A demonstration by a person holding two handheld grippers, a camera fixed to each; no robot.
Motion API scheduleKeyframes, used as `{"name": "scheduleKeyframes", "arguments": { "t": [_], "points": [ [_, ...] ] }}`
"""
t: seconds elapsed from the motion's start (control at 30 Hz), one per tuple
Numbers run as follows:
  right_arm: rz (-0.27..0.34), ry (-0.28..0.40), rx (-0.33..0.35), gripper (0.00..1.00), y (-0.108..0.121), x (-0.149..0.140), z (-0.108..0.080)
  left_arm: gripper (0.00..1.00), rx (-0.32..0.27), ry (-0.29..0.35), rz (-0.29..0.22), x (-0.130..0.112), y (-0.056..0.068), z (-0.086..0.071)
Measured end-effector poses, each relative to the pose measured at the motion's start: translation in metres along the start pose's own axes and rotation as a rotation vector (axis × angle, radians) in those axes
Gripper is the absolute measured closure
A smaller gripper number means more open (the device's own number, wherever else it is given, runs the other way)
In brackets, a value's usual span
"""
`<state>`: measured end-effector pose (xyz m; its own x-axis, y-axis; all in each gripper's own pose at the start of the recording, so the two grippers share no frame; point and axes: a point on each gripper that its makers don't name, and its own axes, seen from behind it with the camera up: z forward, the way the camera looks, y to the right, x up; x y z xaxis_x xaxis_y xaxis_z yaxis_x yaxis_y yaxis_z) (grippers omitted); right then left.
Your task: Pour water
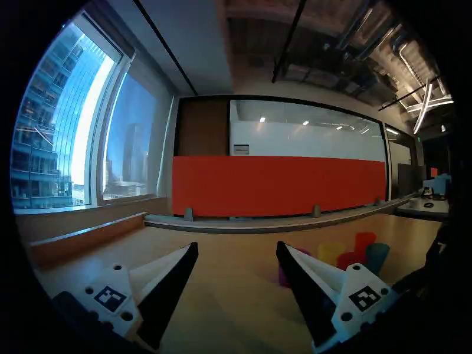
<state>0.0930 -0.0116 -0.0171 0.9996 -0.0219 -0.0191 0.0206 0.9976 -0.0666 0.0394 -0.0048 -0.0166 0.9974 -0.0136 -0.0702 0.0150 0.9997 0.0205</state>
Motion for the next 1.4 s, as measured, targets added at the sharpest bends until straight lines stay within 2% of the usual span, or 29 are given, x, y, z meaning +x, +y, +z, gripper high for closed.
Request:
{"name": "scheduleKeyframes", "arguments": {
  "t": [0.2, 0.57, 0.87, 1.4],
  "points": [
    [-0.013, -0.006, 0.004, 0.00, -0.005, 0.000, 0.001, 0.02, -0.001, 0.002, 0.008, -0.009, 0.001, 0.004],
    [-0.020, -0.010, -0.009, 0.00, 0.000, -0.001, 0.001, 0.02, 0.007, 0.004, -0.002, -0.020, -0.001, 0.009],
    [-0.018, -0.010, -0.010, 0.00, 0.002, 0.000, 0.001, 0.01, -0.003, -0.007, 0.010, -0.025, 0.003, 0.010],
    [-0.019, -0.005, -0.018, 0.00, 0.008, 0.002, -0.002, 0.02, 0.004, -0.041, 0.012, -0.033, -0.002, 0.012]
  ]
}}
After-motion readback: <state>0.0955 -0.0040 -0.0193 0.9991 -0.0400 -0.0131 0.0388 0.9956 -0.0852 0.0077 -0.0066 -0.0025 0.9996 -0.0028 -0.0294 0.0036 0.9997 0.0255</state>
